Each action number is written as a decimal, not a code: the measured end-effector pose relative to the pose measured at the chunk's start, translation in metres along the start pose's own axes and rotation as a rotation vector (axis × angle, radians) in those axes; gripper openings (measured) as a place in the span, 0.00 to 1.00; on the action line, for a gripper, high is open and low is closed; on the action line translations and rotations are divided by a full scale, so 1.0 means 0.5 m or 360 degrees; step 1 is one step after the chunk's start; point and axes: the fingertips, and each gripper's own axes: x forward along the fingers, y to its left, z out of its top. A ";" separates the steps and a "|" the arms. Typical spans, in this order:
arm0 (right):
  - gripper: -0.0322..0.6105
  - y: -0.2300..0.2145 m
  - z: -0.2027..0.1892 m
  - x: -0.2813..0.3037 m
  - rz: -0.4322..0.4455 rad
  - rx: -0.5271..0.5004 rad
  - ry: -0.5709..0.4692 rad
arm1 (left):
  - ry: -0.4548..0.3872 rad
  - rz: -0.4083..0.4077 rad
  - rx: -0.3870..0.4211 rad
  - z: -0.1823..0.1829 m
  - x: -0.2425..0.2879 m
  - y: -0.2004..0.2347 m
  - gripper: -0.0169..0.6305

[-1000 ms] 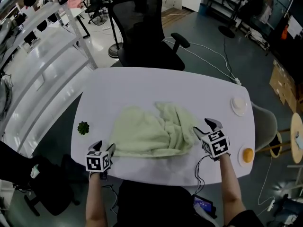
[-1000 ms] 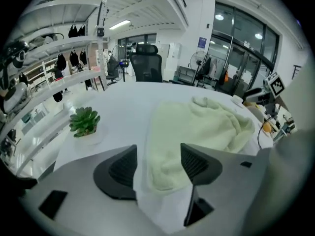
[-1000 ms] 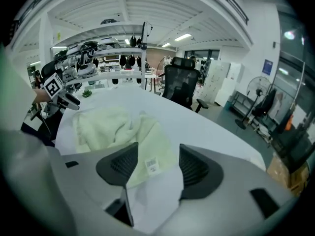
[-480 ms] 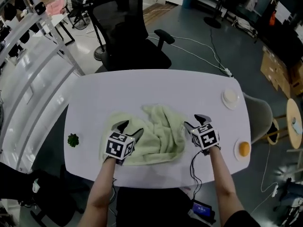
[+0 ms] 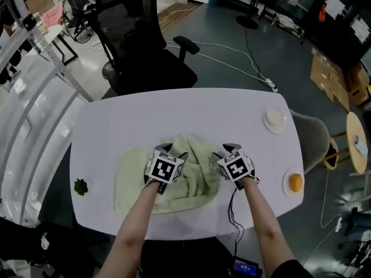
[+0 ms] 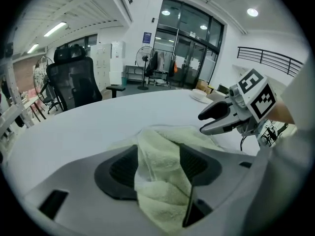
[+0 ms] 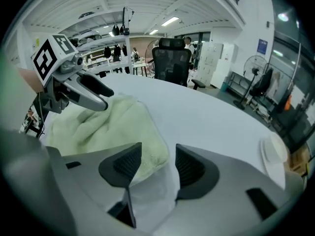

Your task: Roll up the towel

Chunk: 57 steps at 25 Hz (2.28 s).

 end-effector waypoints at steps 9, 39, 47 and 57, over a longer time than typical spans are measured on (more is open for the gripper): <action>0.24 0.008 -0.027 0.032 -0.0066 -0.0054 0.0149 | 0.0042 0.0149 0.0100 -0.033 0.001 0.029 0.14; 0.10 -0.166 -0.106 -0.169 -0.0524 -0.0061 0.0099 | 0.0005 0.0244 0.0338 0.010 -0.070 0.031 0.12; 0.10 -0.172 -0.245 -0.231 -0.0607 0.0094 0.0206 | -0.0031 0.0136 0.0433 0.036 -0.007 -0.051 0.15; 0.32 -0.147 -0.367 -0.215 -0.0536 0.0109 0.0412 | -0.0116 0.0118 0.0228 0.003 -0.087 -0.018 0.52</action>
